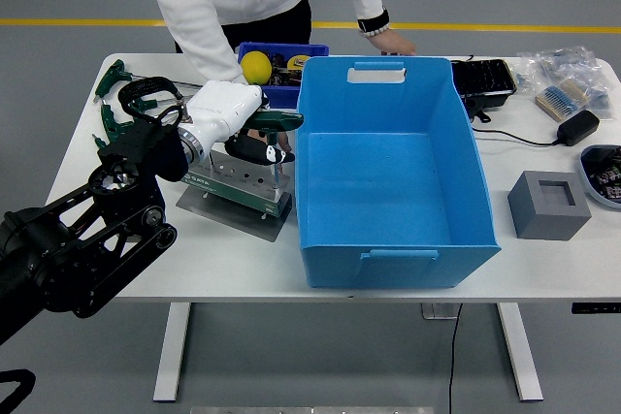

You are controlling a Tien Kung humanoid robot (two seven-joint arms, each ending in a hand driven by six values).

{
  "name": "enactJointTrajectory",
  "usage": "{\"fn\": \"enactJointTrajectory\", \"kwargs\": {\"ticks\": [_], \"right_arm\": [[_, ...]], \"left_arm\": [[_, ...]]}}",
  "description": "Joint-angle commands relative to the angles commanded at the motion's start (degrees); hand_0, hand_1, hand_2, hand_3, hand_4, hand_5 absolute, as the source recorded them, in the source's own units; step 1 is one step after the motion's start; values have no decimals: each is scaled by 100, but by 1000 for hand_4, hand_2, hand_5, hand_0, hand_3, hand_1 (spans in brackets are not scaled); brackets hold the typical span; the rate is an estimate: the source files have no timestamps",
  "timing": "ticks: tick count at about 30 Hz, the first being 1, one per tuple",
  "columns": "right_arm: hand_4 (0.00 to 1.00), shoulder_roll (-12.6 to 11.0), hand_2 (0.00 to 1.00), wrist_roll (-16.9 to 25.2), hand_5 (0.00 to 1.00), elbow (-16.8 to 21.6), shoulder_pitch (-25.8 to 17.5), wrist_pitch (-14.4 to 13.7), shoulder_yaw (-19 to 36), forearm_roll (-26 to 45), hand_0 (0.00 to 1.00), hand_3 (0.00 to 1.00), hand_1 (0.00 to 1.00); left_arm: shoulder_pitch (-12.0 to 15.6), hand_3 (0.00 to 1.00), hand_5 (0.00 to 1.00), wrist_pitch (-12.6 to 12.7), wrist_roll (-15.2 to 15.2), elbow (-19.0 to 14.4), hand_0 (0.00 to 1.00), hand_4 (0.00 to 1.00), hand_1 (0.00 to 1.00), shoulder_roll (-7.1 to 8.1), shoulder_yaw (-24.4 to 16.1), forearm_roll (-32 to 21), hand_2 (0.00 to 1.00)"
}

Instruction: Lift tool from toolbox,place it in box,lift tool from toolbox,place it in box

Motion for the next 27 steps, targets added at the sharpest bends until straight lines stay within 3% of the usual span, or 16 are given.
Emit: {"fn": "enactJointTrajectory", "kwargs": {"ticks": [13,14,25,27], "right_arm": [[793,-9,733,2,689,-1,13,2,-5,-4,702,558,671],[793,-10,733,4,689,-1,14,2,-7,-1,699,559,671],[793,-14,733,3,689,-4,25,-1,3,-8,700,559,671],[794,-13,732,0,688,-4,25,-3,8,-15,700,559,670]], "left_arm": [[-39,217,669,96,53,129,333,998,143,23,110,-142,155],[-41,190,678,104,57,142,214,998,112,24,122,-154,136],[-72,176,685,285,55,198,199,998,100,32,206,-255,125],[-80,135,697,342,50,197,161,998,60,36,215,-268,97]]}}
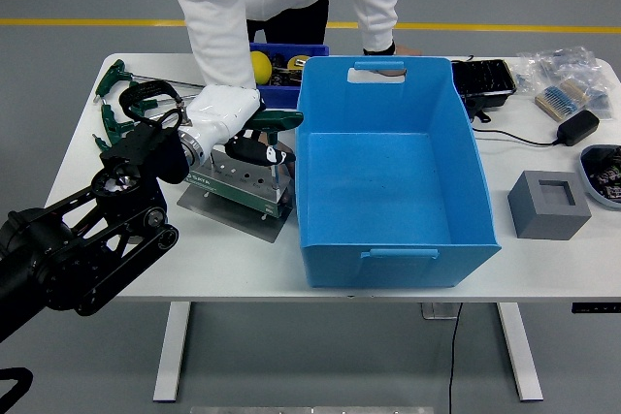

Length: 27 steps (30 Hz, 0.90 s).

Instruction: Lift tool from toolbox,place it in box,lift tool from toolbox,place it in box

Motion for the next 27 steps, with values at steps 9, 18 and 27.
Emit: {"fn": "enactJointTrajectory", "kwargs": {"ticks": [9,18,27], "right_arm": [[794,0,732,-13,690,-1,-4,-3,17,-39,701,558,671],[794,2,733,-13,689,-3,-4,-6,20,-36,701,559,671],[794,4,733,-25,689,-5,-7,-8,37,-67,700,559,671]], "left_arm": [[-14,99,706,200,-89,61,147,998,19,13,61,-33,62],[-27,49,713,419,-290,90,117,998,2,37,106,-94,22],[-84,42,740,766,-580,29,117,998,2,91,92,-239,17]]}}
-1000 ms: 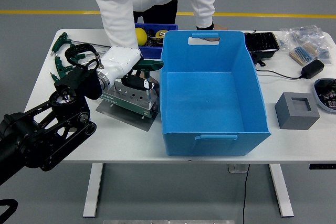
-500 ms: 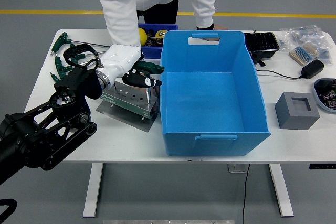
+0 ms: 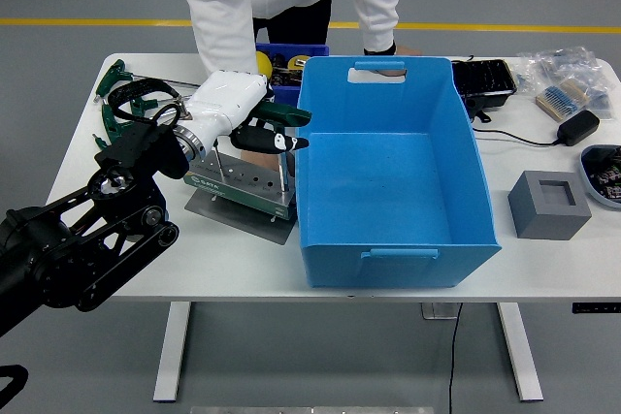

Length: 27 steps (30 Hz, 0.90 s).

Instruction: Lift tool from toolbox,place it in box,lift tool from toolbox,place it in box

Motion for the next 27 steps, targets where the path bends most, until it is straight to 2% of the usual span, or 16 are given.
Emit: {"fn": "enactJointTrajectory", "kwargs": {"ticks": [1,2,7,8,13,14,25,27], "right_arm": [[794,0,733,-1,689,0,-2,0,1,-2,700,559,671],[794,1,733,-1,689,0,-3,0,2,-5,701,559,671],[794,6,733,-7,689,-2,-18,-3,13,-15,701,559,671],[795,7,733,-8,689,-2,-20,-3,14,-17,701,558,672],[795,12,733,-13,689,-2,-34,-5,22,-22,701,558,672],[795,12,733,-13,689,-2,-36,-6,22,-24,701,558,671],[795,15,733,0,689,-7,-45,-13,15,9,701,558,671],[795,15,734,-2,689,-7,-45,-15,20,2,701,558,671]], "left_arm": [[-11,42,740,5,-19,-11,117,998,2,9,-4,-22,17],[-16,39,755,8,-26,-17,117,942,2,14,-5,-33,9],[-62,39,755,30,-60,-83,117,942,2,62,4,-117,9],[-72,36,742,26,-58,-97,119,812,2,71,9,-130,8],[-155,36,742,-21,-46,-185,119,812,2,137,54,-231,8],[-175,36,683,-27,-46,-201,119,725,2,153,65,-251,7],[-503,35,668,-175,-48,-373,120,723,2,384,179,-425,7],[-579,36,638,-215,-50,-397,120,716,2,433,193,-454,5]]}}
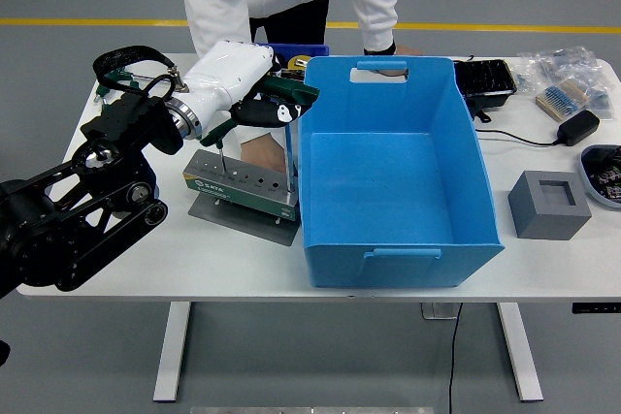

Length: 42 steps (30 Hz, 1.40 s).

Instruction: Lift tool from toolbox,place it in box,lift tool from toolbox,place it in box

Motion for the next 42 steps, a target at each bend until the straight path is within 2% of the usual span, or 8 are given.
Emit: {"fn": "enactJointTrajectory", "kwargs": {"ticks": [12,18,22,30,36,42], "right_arm": [[795,-8,733,3,689,-1,18,-1,-3,24,699,558,671],[794,-19,734,8,691,-2,35,1,-11,31,700,558,671],[794,-20,734,2,691,-2,38,-2,6,11,700,558,671],[794,-25,733,-15,689,0,48,-8,38,-57,700,558,671],[795,-32,734,-12,690,3,63,-8,33,-58,699,558,671],[794,-44,733,-3,690,6,86,-7,21,-42,699,558,672]], "left_arm": [[-613,36,630,-225,69,-253,120,708,2,344,3,-319,5],[-852,36,611,-260,77,-453,120,700,2,403,-99,-349,5],[-938,36,611,-245,79,-610,120,700,2,342,-214,-382,5],[-968,37,588,-136,52,-924,119,679,2,58,-162,-495,5],[-954,37,588,-30,-32,-846,119,679,2,-182,496,-729,4],[-995,37,588,101,-173,-506,119,678,2,-334,1267,-906,5]]}}
